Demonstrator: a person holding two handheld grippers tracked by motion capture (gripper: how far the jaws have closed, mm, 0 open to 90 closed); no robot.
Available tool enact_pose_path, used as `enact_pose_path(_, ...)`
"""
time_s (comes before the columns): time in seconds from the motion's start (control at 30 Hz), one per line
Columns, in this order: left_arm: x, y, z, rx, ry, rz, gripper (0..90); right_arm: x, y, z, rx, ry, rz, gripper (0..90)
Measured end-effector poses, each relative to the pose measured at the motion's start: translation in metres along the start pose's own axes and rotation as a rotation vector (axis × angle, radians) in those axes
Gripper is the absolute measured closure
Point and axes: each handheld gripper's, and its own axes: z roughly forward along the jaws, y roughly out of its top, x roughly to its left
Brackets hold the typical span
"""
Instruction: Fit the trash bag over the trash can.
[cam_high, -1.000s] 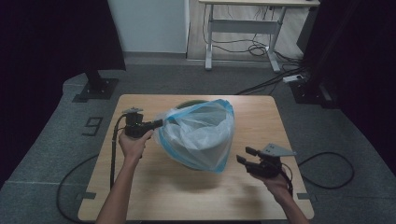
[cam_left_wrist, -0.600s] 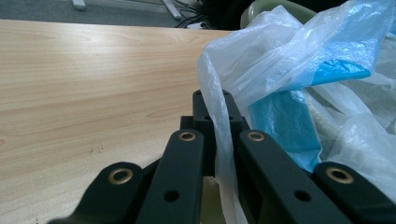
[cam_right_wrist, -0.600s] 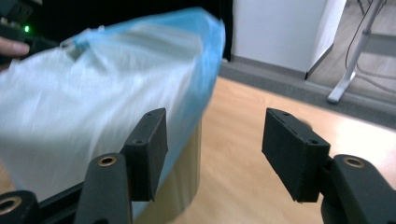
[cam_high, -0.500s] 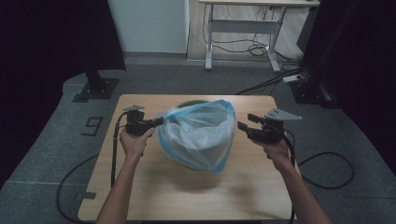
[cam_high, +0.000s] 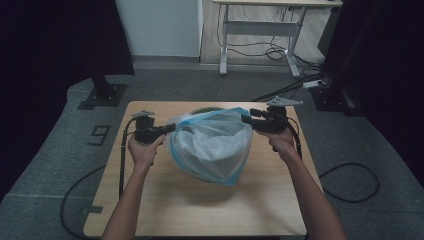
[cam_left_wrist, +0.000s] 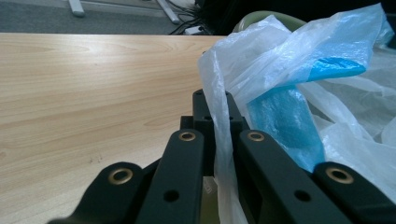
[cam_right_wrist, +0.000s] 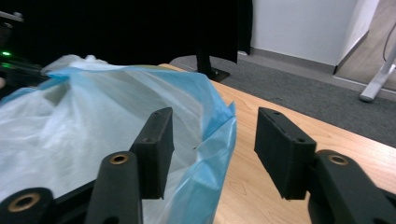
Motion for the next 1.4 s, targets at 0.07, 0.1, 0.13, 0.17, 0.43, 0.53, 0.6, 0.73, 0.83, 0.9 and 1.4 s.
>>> enact_pose_path(0.07,0.0,0.0,0.001,0.003,-0.001,0.002,89.3,-0.003,-0.001,0.005,0.003,0.012,0.003,54.4)
enact_pose_path(0.1,0.001,-0.001,0.002,0.008,0.001,0.004,89.3,-0.004,-0.002,0.007,0.0,0.03,0.007,59.8)
enact_pose_path(0.13,0.001,-0.001,0.003,0.013,0.002,0.005,89.4,-0.006,-0.002,0.008,-0.004,0.043,0.012,66.4)
enact_pose_path(0.17,0.002,-0.001,0.004,0.018,-0.003,0.0,89.4,-0.007,-0.003,0.009,-0.005,0.047,0.015,72.7)
enact_pose_path(0.43,0.007,0.009,0.007,0.006,-0.005,-0.019,89.4,-0.016,0.001,0.015,-0.013,0.013,-0.009,88.2)
enact_pose_path(0.53,0.01,0.012,0.01,-0.003,-0.004,-0.028,89.4,-0.02,0.001,0.019,-0.038,-0.027,0.017,88.2)
enact_pose_path(0.6,0.01,0.012,0.017,0.021,0.008,-0.02,89.4,-0.022,-0.001,0.023,-0.037,-0.06,0.027,88.2)
enact_pose_path(0.73,0.011,0.013,0.024,0.015,0.009,-0.019,89.4,-0.026,-0.012,0.031,-0.048,-0.086,0.075,88.2)
enact_pose_path(0.83,0.01,0.013,0.029,0.02,0.021,-0.006,89.4,-0.026,-0.017,0.037,-0.041,-0.094,0.094,88.2)
enact_pose_path(0.9,0.011,0.013,0.032,0.026,0.033,0.001,89.4,-0.028,-0.022,0.042,-0.019,-0.094,0.118,88.1)
enact_pose_path(1.4,0.011,0.007,0.056,0.091,0.0,-0.009,89.5,-0.03,-0.058,0.071,0.042,-0.005,0.244,88.5)
